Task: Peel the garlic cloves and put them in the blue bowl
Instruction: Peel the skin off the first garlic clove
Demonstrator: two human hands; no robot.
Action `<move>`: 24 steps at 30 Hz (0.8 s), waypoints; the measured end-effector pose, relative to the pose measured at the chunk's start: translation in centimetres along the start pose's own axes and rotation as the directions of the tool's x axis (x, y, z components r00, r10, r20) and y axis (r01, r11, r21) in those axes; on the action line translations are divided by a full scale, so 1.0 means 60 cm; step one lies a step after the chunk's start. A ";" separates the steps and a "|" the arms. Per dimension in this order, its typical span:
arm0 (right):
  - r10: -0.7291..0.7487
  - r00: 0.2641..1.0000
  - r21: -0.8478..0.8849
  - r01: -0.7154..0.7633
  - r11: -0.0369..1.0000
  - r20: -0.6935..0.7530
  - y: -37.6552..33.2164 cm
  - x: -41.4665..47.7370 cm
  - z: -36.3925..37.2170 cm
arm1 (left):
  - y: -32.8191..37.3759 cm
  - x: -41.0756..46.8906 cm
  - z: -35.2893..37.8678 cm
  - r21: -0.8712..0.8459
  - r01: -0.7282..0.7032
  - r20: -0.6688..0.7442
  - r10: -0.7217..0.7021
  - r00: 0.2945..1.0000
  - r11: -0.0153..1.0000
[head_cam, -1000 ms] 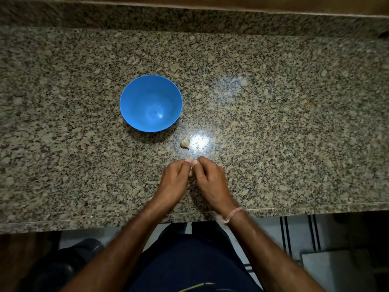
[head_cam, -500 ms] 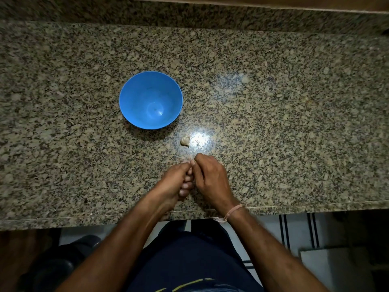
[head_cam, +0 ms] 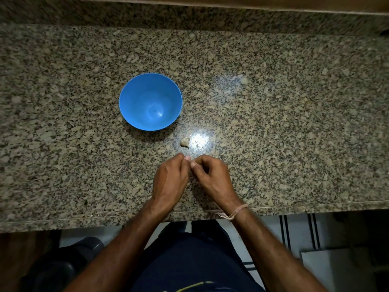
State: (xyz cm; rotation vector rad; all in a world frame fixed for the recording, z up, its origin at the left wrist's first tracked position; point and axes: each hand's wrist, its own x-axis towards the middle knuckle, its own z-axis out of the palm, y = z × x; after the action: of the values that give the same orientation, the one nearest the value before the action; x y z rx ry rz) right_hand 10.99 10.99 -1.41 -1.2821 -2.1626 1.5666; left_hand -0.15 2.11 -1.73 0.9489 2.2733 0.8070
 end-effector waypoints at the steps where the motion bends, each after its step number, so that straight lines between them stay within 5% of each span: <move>1: 0.002 1.000 0.006 -0.002 1.000 -0.003 -0.001 0.000 -0.001 | 0.001 -0.001 -0.002 -0.005 -0.009 -0.013 0.009 1.000 1.000; 6: 0.018 0.999 0.024 -0.017 1.000 -0.047 -0.003 -0.005 0.000 | 0.009 0.002 -0.006 -0.213 0.150 0.084 -0.134 0.987 0.965; 10: -0.050 0.998 -0.059 0.047 0.997 -0.045 -0.005 -0.008 0.001 | 0.004 0.001 -0.010 -0.500 0.341 0.231 -0.256 0.939 0.796; 16: -0.256 0.965 -0.381 0.218 0.899 -0.053 -0.003 -0.010 0.010 | 0.001 0.002 -0.009 -0.450 0.301 0.216 -0.224 0.950 0.841; 21: -0.060 0.993 -0.118 0.048 0.992 -0.101 -0.009 -0.010 0.009 | -0.001 -0.008 -0.003 -0.346 0.129 0.065 -0.114 0.991 0.929; 24: -0.030 0.995 -0.019 0.028 0.999 -0.095 -0.013 -0.013 0.005 | 0.001 -0.010 -0.002 -0.564 0.279 0.162 -0.227 0.960 0.777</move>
State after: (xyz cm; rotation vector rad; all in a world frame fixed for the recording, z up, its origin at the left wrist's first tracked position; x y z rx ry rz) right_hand 10.85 10.16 -0.63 -1.2973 -2.1317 1.4475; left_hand 0.16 1.67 -1.42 0.3675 1.8364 1.2147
